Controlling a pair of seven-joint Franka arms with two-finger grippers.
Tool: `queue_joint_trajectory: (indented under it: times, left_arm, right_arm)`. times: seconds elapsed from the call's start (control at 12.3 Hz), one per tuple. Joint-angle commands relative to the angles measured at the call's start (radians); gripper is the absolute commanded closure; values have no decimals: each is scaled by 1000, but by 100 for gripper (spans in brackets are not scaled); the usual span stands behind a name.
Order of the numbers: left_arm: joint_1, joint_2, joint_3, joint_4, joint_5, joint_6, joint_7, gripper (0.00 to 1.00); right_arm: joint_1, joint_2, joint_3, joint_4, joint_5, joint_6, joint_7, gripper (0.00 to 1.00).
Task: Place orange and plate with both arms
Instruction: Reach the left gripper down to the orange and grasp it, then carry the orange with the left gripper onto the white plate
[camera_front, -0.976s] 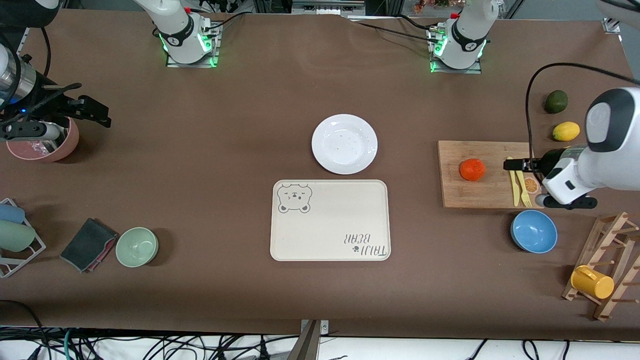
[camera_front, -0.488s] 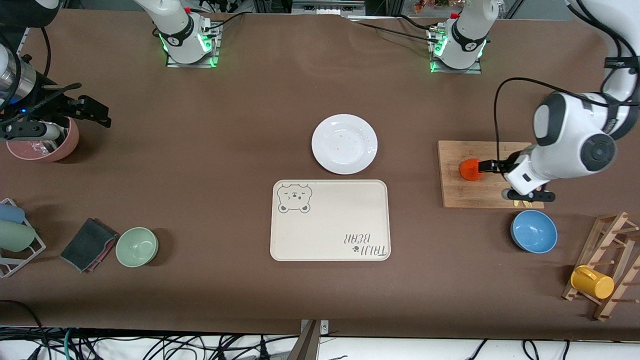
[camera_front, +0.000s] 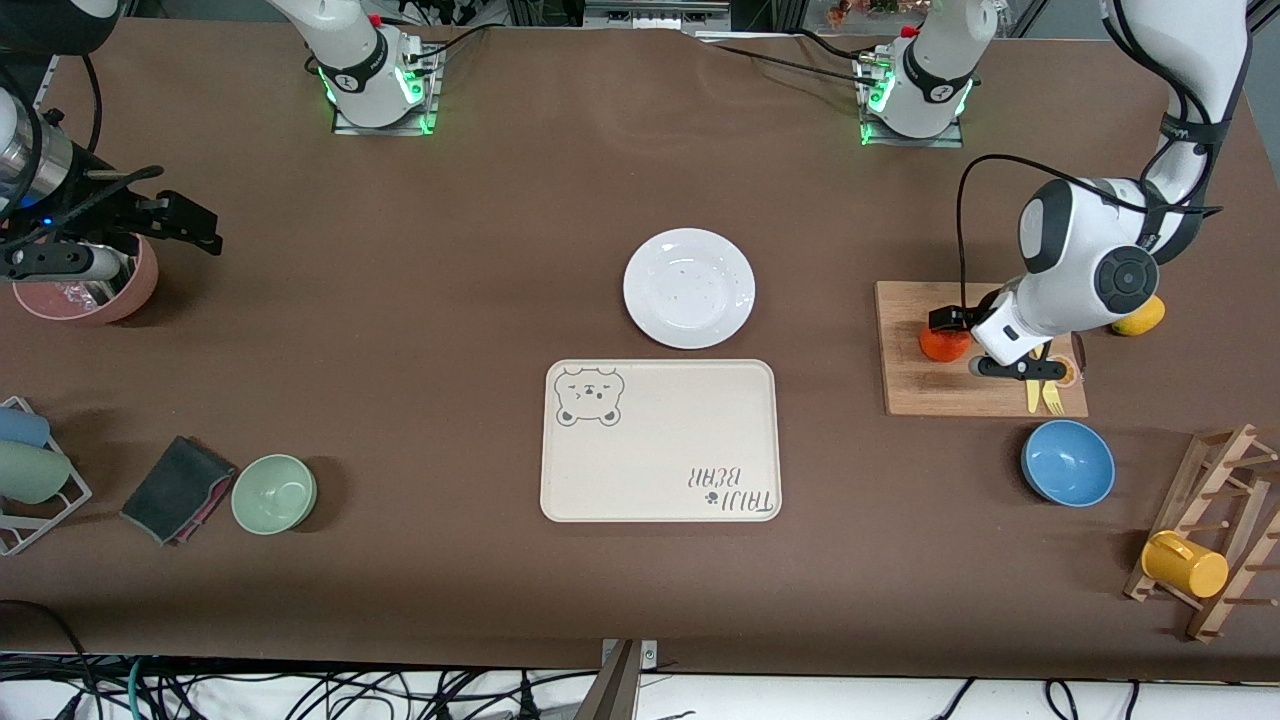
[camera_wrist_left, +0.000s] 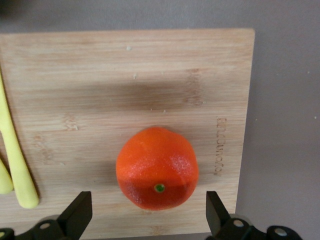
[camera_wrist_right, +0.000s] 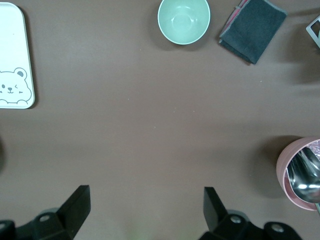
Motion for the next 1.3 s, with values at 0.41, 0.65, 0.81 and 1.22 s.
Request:
queue_joint_trajectory:
  times: [0.41,0.65,0.81,1.22]
  left_arm:
    - [-26,76,-1,-19,27,93,-52,0]
    - [-24,94,-1,-19,73,93,-54,0]
    - [-24,97,-1,-17,73,93,-54,0]
    - [-26,105,-1,-14,133,93,-51,69]
  right_arm:
    - [3,0,0,13,-8,-10,-3,0]
    - [3,0,0,13,-8,-12,-3,0]
    - [5,0,0,13,-8,-12,-3,0]
    - [5,0,0,13,-8,-7,-3,0]
